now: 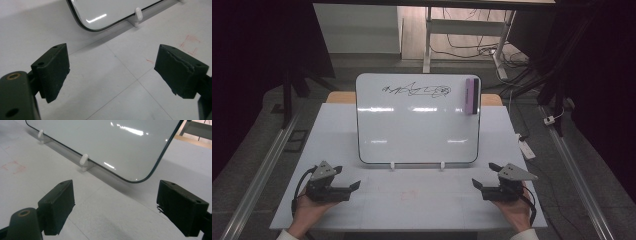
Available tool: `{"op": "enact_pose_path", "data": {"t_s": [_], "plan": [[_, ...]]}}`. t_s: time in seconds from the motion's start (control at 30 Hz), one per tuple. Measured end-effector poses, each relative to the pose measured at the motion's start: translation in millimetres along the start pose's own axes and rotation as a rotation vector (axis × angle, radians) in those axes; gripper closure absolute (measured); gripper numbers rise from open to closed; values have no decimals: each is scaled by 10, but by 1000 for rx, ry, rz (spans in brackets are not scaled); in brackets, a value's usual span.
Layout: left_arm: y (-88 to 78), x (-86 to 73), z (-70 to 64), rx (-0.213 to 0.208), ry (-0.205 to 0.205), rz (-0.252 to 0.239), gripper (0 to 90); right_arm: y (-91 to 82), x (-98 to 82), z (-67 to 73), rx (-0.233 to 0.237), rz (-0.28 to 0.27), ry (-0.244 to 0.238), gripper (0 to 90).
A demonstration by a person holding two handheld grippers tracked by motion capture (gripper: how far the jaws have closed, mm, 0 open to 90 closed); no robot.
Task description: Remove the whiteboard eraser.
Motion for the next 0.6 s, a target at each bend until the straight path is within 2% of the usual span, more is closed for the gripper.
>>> {"op": "enact_pose_path", "data": {"t_s": [0.27, 0.6], "plan": [[-38, 16, -9, 3, 1, -13, 132, 29, -20, 17, -11, 2, -5, 146], [-59, 43, -49, -5, 20, -17, 134, 8, 34, 22, -13, -7, 25, 173]]}}
Point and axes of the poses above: each handheld gripper's, and its own axes: y roughly forward along the jaws, x roughly out of its top, z roughly to its left, the point moved 8 cm from there along y, roughly forward along the jaws, and after that the axes turned 1 degree about -y, right-handed, at the moved point
